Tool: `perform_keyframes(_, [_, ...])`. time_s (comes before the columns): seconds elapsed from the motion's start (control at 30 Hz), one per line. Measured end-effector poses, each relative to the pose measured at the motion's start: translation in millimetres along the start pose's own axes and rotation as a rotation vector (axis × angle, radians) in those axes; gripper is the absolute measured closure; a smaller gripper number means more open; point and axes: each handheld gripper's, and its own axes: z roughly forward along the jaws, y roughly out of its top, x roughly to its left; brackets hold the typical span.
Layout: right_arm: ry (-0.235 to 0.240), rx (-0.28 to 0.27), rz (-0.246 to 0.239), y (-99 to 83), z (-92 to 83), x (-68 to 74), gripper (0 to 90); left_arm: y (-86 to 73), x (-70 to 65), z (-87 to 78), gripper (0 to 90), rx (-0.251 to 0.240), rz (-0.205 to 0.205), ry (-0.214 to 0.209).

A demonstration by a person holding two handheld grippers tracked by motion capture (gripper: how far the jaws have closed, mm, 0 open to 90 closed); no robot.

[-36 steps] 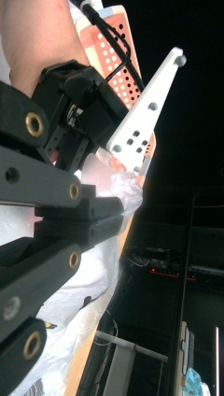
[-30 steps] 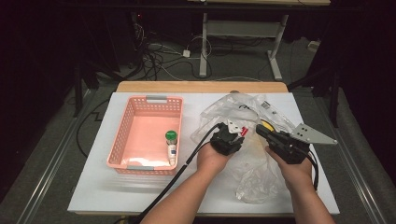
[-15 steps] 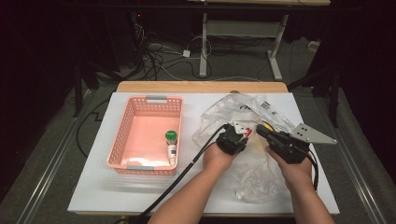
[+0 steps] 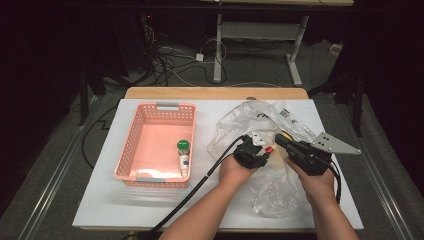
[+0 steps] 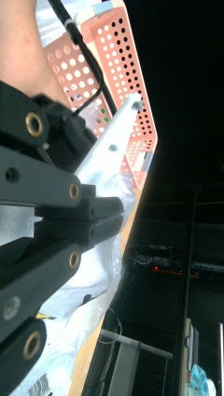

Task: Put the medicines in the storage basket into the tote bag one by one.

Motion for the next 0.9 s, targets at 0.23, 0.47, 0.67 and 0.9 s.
perform_keyframes(0.23, [0.004,0.003,-0.002,0.1,-0.5,0.5,90.0,-10.1,-1.1,-23.7,47.1,-0.032,-0.023,-0.058])
perform_keyframes(0.47, [0.003,0.004,-0.005,0.0,-0.5,1.4,90.0,-23.8,-6.9,-45.9,38.7,-0.058,-0.013,-0.066])
perform_keyframes(0.67, [0.004,0.004,-0.008,-0.1,-1.0,2.1,90.0,-35.5,-10.7,-62.1,29.2,-0.055,-0.014,-0.092])
perform_keyframes(0.9, [0.008,0.010,-0.008,-1.0,0.2,4.0,90.0,-44.8,-14.7,-82.4,23.7,-0.080,-0.011,-0.107])
